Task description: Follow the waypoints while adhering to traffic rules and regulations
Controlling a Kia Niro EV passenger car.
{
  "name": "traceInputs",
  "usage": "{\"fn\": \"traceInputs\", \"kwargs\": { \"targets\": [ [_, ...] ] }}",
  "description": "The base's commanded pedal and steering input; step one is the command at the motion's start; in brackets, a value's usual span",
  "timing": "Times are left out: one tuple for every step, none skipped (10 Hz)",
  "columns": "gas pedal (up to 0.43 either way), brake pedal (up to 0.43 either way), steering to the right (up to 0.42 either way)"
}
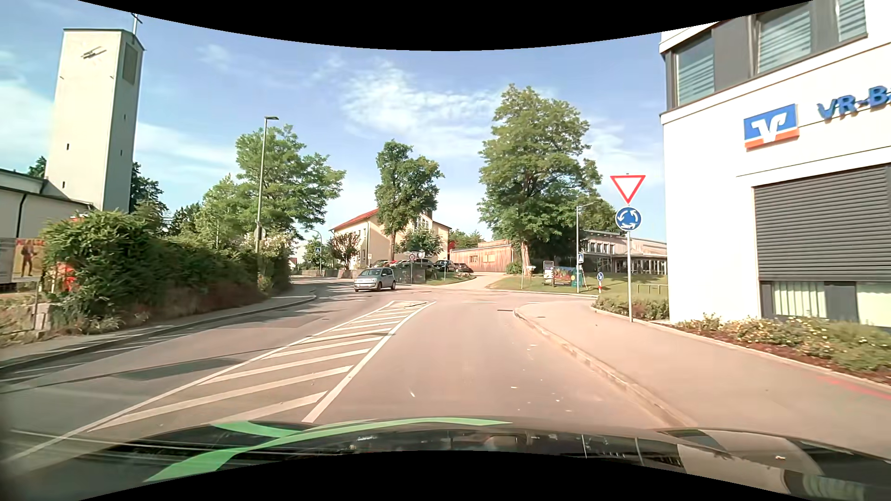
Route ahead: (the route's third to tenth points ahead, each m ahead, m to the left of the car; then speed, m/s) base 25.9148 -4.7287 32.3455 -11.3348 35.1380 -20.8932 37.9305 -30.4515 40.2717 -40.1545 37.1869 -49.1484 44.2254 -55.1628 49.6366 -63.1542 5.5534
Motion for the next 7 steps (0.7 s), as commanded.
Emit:
{"fn": "traceInputs", "kwargs": {
  "targets": [
    [0.0,0.0,-0.021],
    [0.0,0.0,-0.02],
    [0.0,0.0,-0.02],
    [0.0,0.0,-0.019],
    [0.0,0.0,-0.019],
    [0.0,0.0,-0.019],
    [0.0,0.0,-0.019]
  ]
}}
